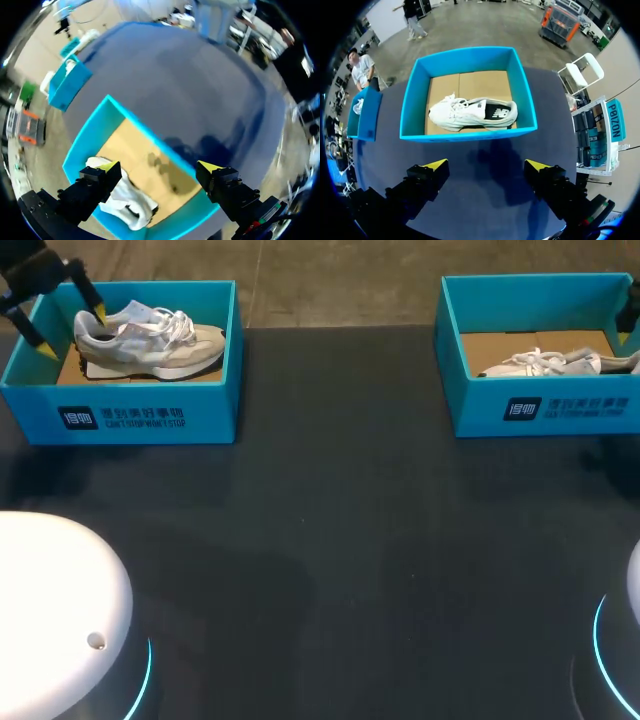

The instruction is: Take the shoe out of the shoebox, open the shoe tongue, remove and reinsert the insole, then place the shoe into the shoebox

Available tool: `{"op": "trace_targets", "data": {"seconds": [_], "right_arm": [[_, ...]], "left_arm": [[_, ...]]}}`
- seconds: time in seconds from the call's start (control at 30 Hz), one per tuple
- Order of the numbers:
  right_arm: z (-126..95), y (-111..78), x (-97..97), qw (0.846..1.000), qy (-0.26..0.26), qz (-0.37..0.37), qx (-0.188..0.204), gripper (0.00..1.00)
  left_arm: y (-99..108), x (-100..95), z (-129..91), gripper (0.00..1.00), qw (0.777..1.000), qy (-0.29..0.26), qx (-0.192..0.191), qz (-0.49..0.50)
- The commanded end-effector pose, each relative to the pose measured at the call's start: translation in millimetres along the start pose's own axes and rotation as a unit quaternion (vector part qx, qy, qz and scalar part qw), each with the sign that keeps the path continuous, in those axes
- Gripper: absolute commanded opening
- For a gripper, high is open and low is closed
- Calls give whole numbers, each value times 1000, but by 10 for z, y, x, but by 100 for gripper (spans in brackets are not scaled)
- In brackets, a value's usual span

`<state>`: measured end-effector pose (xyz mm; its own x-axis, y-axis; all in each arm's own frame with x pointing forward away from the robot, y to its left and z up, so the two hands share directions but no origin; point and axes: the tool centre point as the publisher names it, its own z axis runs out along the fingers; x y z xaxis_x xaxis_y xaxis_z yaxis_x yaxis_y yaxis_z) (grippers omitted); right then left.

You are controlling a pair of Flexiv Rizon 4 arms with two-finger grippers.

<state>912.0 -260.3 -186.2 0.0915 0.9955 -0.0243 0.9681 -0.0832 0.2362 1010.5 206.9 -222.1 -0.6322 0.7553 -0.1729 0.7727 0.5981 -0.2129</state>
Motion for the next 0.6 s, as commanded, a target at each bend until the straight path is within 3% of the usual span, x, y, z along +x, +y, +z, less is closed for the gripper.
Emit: {"op": "trace_targets", "data": {"seconds": [0.03, 0.23, 0.4, 0.6], "right_arm": [[2, 5, 0, 1000, 0, 0, 0, 100], [2, 5, 0, 1000, 0, 0, 0, 100], [2, 5, 0, 1000, 0, 0, 0, 100], [2, 5, 0, 1000, 0, 0, 0, 100]], "left_arm": [[265, -129, 2, 100, 997, 56, -27, 49], [636, -249, -41, 100, 981, 83, -117, 130], [879, -323, -132, 100, 972, 69, -153, 164], [879, -323, -132, 100, 972, 69, -153, 164]]}}
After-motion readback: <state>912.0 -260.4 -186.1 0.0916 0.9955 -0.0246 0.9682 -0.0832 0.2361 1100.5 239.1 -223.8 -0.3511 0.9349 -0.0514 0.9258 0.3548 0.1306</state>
